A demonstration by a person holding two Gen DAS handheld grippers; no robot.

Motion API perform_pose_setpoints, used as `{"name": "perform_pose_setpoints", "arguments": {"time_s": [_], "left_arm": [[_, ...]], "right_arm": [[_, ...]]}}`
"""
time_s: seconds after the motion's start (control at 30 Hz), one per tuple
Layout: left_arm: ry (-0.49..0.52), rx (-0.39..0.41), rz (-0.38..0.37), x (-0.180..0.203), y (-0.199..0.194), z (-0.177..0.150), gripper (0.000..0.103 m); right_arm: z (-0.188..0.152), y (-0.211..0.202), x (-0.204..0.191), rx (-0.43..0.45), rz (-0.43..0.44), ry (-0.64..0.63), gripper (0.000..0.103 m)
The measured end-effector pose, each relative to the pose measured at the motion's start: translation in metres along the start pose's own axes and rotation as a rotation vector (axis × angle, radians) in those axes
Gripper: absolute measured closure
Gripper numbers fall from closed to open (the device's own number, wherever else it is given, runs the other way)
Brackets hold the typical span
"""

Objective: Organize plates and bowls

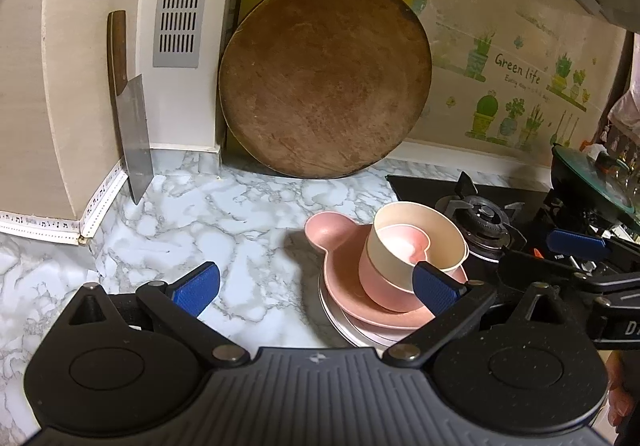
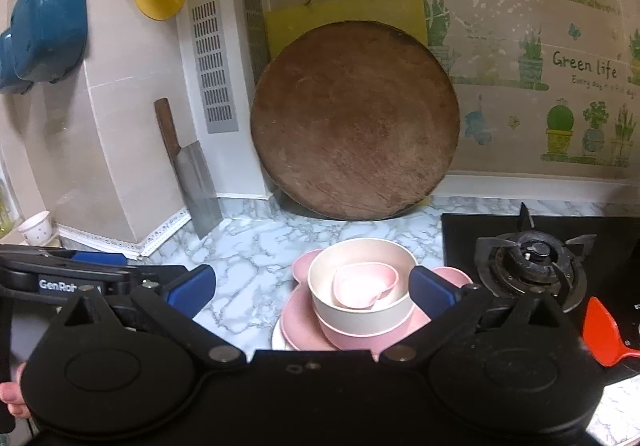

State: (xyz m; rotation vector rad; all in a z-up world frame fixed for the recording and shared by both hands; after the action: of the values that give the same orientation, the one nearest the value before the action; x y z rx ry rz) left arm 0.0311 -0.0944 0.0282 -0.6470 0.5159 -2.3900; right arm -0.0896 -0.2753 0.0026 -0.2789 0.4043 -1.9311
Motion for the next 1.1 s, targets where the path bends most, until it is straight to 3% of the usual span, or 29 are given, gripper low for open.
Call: {"name": "perform_pose_setpoints", "arguments": {"time_s": [0.67, 1.1], "left_arm": [[0.047, 0.027, -0.019, 0.013, 0.002, -0.001, 0.000], [0.038, -0.008, -0.010, 0.012, 0.014, 0.000, 0.000]], "right_arm": [[-0.001, 0.007, 0.018, -0.001, -0.064, 0.025, 0.000], [-0.005, 0.019, 0.016, -0.099, -0.109, 0.017, 0.000]]}}
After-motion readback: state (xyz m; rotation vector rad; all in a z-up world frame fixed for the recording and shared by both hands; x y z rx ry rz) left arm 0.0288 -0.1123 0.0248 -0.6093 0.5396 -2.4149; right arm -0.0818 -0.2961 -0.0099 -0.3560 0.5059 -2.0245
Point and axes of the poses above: each gripper's, at about its wrist camera, not at the fingertips, and y roughly the way its jaws point, x to its right, z to its top, the point moved 1 cm from there along y, roughly the way its jaws point, and after that the axes turned 15 degrees about -z, right-handed, at the moved point
